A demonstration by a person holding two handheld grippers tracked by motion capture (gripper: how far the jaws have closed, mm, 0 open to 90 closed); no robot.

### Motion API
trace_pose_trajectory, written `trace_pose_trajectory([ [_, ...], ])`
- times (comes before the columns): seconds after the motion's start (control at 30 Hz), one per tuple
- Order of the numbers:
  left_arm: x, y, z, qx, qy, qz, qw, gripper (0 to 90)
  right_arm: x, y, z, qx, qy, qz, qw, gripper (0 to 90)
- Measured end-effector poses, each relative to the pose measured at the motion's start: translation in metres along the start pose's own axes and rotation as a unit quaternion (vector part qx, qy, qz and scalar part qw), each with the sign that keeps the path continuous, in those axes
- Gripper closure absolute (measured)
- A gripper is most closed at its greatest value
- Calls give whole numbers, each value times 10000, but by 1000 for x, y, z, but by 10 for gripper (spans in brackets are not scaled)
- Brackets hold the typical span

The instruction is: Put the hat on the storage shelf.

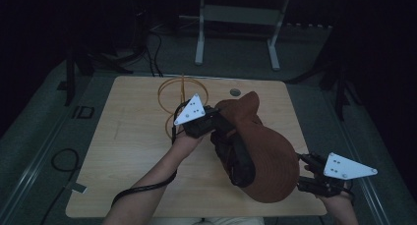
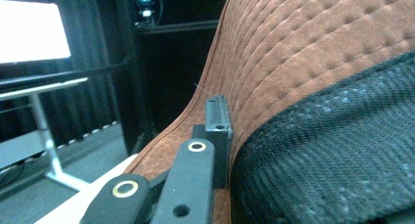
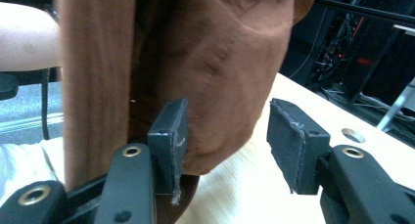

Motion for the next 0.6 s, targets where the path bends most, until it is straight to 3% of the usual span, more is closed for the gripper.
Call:
trace_pose_trajectory([
  [0.13, 0, 0, 0, -70, 27, -82, 9999, 871, -4, -3, 0, -15, -107, 362, 9993, 492],
  [0.23, 0, -1, 0, -159, 129, -158, 9997, 871, -2, -11, 1, -8, -31, 634, 9980, 486],
  [0.4, -3, -4, 1, -68, 21, -1, 10000, 872, 3, -27, 3, 30, 147, 829, 9964, 477],
  [0.6, -8, -9, 1, -57, 13, 114, 9999, 872, 8, -47, 1, 4, 45, 921, 9957, 449],
])
Point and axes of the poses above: each handheld gripper's, and its own axes: y roughly backward along the jaws, z roughly out of its top, x roughly to its left, the point moved 2 cm from there along -y, roughly forward along the jaws, and after that the axes turned 5 degrees about y, right-handed, at the moved point
